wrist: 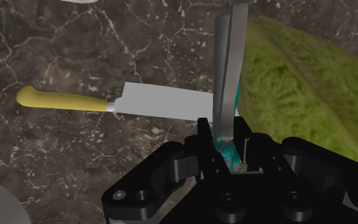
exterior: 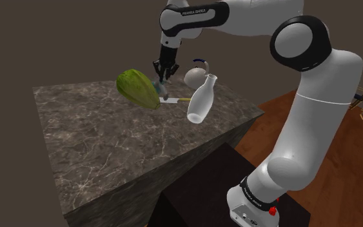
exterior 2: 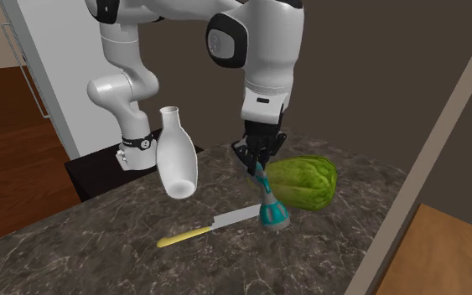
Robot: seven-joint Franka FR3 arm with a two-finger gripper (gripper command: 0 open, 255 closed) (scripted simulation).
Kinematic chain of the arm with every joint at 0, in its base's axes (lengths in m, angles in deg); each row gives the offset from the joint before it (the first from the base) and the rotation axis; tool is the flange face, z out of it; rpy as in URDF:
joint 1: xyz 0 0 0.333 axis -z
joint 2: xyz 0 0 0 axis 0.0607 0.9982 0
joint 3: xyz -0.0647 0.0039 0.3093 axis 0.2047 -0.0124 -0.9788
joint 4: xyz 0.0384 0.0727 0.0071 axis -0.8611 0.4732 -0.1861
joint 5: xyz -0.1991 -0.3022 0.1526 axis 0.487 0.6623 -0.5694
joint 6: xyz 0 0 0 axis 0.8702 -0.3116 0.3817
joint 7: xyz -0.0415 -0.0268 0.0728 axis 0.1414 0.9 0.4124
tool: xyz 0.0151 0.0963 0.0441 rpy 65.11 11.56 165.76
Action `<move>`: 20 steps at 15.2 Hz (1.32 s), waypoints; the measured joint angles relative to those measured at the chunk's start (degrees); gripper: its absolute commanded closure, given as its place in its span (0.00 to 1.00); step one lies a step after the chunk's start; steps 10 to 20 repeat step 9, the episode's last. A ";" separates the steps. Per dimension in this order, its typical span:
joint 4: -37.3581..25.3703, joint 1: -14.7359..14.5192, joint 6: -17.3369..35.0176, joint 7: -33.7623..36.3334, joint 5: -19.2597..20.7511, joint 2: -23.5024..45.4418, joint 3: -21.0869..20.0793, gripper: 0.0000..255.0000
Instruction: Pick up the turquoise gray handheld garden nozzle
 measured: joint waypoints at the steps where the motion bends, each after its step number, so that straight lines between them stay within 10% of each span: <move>1: -0.58 -0.03 -0.73 0.07 0.00 -0.14 -0.02 1.00; 20: -4.99 0.00 -6.12 0.17 -0.01 -1.11 -0.02 1.00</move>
